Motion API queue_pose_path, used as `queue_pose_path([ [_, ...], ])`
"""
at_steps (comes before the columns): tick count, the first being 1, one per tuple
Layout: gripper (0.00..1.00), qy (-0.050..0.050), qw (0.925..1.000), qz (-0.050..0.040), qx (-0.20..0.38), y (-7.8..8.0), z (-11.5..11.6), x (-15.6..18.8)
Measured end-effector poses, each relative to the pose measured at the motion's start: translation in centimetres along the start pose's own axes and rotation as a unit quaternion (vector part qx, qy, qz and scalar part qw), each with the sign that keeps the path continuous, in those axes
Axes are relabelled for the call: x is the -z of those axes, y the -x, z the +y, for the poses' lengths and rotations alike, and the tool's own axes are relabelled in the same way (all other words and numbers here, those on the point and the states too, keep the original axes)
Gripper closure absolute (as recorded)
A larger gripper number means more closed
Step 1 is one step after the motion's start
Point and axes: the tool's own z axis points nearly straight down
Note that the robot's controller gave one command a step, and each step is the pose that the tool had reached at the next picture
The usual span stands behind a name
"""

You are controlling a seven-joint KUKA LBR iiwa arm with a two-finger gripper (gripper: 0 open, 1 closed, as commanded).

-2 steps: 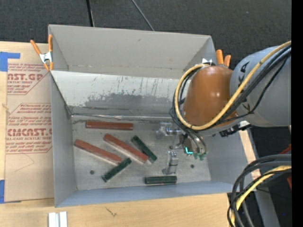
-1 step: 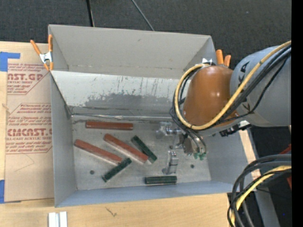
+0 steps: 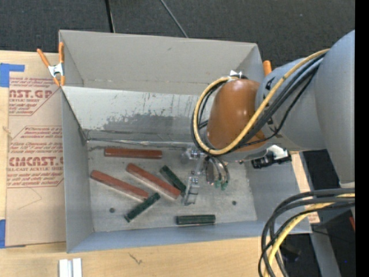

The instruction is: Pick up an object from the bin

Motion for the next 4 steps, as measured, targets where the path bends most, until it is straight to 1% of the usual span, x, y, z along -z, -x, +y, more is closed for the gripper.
queue_pose_path([
  [1,0.0,-0.001,0.9999,0.0063,-0.013,1.2,4.2,-1.1],
  [2,0.0,0.0,0.999,0.0044,-0.044,2.2,3.4,0.1],
  [3,0.0,-0.001,0.9959,0.0038,-0.091,-0.9,7.3,-3.8],
  [4,1.0,0.004,0.9609,0.0075,-0.277,0.1,5.3,-4.8],
])
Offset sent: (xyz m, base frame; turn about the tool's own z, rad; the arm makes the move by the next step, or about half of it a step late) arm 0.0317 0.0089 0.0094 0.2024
